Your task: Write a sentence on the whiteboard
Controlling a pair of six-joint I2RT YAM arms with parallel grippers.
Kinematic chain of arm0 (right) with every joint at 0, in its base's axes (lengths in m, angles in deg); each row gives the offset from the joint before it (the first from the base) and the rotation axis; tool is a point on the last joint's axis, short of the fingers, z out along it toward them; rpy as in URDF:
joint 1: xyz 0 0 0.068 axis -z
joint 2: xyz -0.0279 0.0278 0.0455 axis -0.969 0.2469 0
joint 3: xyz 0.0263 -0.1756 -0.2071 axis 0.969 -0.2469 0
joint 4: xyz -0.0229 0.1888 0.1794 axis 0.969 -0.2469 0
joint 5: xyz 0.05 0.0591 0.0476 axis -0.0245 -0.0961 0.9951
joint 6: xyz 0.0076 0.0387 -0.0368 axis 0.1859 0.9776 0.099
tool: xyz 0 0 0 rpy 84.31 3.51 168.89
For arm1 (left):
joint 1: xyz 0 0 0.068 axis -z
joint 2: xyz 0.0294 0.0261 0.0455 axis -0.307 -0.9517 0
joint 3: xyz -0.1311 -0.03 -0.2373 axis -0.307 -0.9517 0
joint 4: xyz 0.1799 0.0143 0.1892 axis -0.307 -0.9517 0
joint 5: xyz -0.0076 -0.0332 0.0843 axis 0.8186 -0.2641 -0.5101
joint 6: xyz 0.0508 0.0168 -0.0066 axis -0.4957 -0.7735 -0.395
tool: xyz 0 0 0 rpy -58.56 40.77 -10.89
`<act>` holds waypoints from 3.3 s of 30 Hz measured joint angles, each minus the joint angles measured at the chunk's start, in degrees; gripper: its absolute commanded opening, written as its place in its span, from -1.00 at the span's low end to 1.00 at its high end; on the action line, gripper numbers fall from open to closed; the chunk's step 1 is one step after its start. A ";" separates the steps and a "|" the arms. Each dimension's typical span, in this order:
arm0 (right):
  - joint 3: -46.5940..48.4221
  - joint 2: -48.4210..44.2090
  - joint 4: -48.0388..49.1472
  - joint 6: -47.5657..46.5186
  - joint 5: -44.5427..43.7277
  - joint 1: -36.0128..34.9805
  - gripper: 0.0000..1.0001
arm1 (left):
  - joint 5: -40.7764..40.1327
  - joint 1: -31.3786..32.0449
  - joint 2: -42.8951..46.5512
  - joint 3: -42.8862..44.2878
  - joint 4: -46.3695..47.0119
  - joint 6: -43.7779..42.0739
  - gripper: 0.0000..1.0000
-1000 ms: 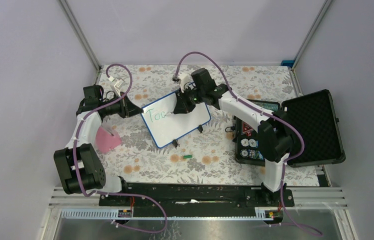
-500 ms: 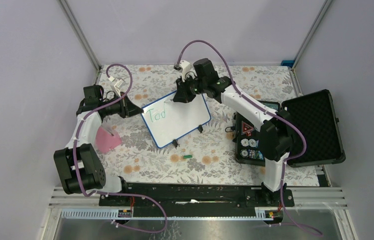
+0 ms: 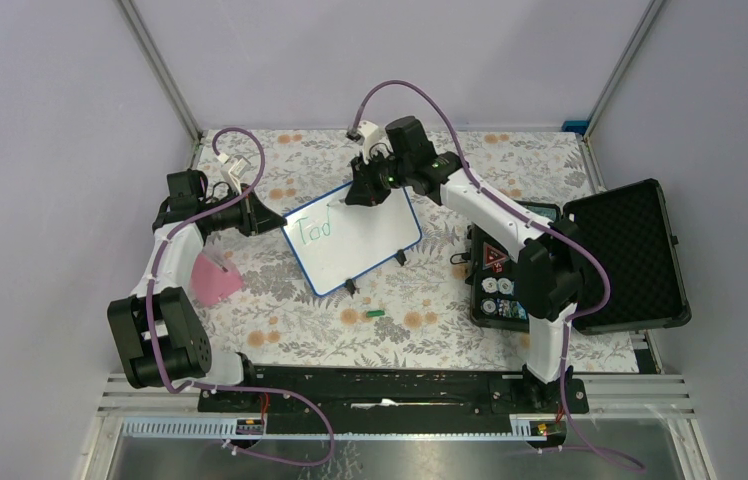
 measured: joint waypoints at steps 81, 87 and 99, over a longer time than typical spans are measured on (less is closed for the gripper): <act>-8.90 -5.40 0.59 -2.34 3.80 1.99 -1.00 | -0.15 0.46 0.00 0.61 -0.70 -0.68 -1.00; -9.57 -5.40 1.86 -1.84 3.85 1.99 -1.00 | -0.28 0.61 0.02 0.63 -0.76 -0.74 -1.00; -10.36 -5.40 2.97 -0.35 4.94 1.95 -1.00 | -0.31 0.74 0.04 0.63 -0.83 -1.11 -1.00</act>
